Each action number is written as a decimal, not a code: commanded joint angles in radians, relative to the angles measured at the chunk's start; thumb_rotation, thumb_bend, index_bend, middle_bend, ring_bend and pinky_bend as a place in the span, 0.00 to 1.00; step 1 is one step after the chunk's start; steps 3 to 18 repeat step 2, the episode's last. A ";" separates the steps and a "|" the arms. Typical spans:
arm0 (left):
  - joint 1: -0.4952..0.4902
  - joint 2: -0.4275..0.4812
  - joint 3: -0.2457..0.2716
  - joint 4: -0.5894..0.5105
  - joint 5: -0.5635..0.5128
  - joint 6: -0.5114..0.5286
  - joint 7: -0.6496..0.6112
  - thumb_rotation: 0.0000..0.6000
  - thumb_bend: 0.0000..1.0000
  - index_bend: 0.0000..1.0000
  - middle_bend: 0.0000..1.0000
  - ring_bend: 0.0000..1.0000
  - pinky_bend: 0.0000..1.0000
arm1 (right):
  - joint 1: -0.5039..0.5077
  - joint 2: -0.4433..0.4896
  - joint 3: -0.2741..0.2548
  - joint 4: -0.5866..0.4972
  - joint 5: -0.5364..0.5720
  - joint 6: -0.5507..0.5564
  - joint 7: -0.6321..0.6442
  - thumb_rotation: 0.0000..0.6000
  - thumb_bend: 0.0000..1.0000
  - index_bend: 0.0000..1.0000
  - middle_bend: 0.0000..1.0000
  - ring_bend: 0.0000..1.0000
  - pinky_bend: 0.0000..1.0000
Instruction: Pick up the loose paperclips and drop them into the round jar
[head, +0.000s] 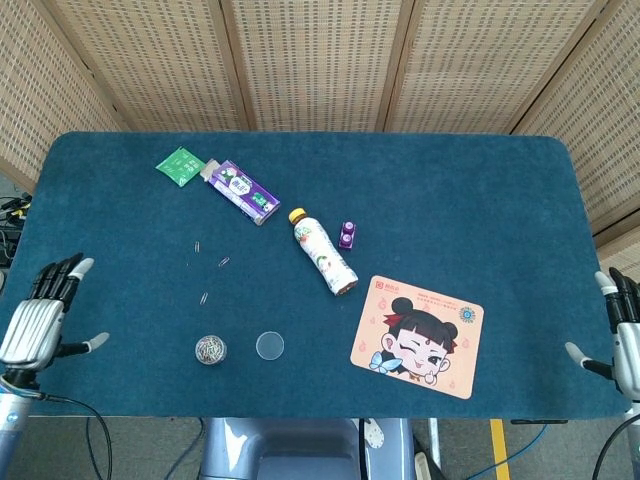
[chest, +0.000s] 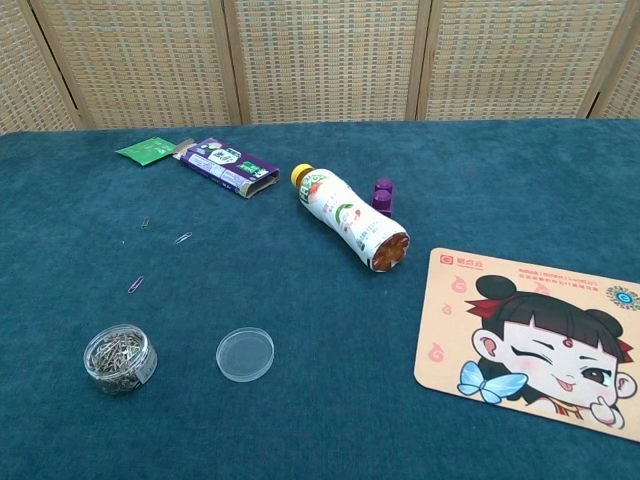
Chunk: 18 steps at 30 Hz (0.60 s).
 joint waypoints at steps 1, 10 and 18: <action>0.041 0.038 0.005 -0.044 -0.015 0.023 0.027 1.00 0.00 0.00 0.00 0.00 0.00 | -0.004 0.000 -0.002 -0.002 -0.007 0.010 0.000 1.00 0.00 0.00 0.00 0.00 0.00; 0.045 0.047 0.007 -0.054 -0.016 0.021 0.039 1.00 0.00 0.00 0.00 0.00 0.00 | -0.005 0.001 -0.002 -0.003 -0.010 0.012 0.000 1.00 0.00 0.00 0.00 0.00 0.00; 0.045 0.047 0.007 -0.054 -0.016 0.021 0.039 1.00 0.00 0.00 0.00 0.00 0.00 | -0.005 0.001 -0.002 -0.003 -0.010 0.012 0.000 1.00 0.00 0.00 0.00 0.00 0.00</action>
